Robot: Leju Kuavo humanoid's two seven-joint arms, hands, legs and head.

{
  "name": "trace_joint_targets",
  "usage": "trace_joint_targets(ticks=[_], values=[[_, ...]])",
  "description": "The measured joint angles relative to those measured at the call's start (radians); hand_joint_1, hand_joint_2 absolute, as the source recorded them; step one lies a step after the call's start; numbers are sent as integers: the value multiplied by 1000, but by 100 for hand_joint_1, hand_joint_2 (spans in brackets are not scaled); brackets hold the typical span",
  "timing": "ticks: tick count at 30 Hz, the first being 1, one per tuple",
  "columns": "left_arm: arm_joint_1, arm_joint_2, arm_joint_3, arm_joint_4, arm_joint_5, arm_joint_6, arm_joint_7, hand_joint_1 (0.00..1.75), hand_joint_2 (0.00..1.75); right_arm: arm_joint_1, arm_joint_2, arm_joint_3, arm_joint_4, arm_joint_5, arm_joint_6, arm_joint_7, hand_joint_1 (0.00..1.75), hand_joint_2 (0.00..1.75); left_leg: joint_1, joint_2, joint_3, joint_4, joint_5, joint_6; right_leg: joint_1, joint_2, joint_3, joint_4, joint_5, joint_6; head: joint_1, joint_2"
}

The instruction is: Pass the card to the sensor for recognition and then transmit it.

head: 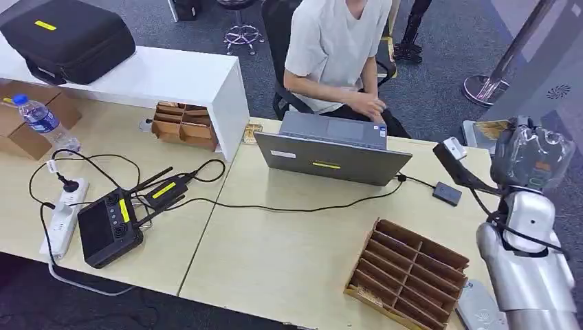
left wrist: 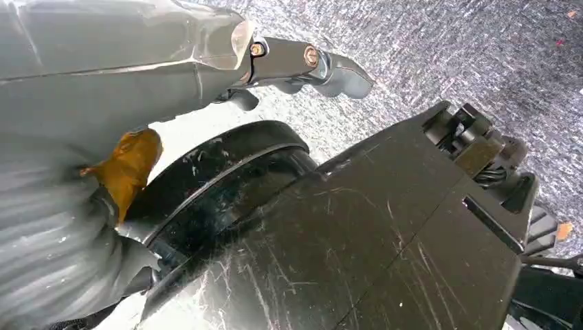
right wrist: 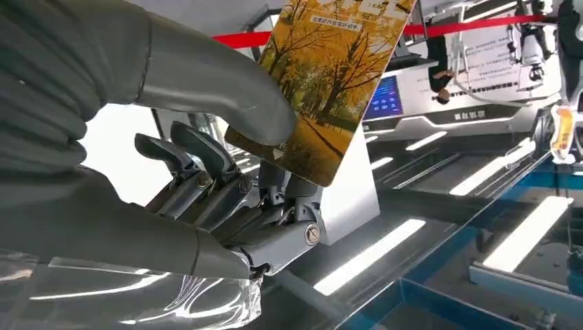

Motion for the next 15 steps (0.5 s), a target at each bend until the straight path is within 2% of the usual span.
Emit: trace_joint_targets(ticks=[6, 15], values=[[1, 0, 4, 0, 8, 11, -3, 0, 175, 110, -35, -51, -102, -71, -38, -27, 175, 175, 0, -1, 7, 0, 0, 0, 0, -1, 0, 0, 0, 0, 0, 0], [3, 0, 21, 0, 35, 26, -9, 0, 175, 419, -53, -184, -394, -106, -78, -94, 175, 175, 0, -1, 6, 0, -2, 0, 0, -2, 0, 0, -2, 0, 0, 0]])
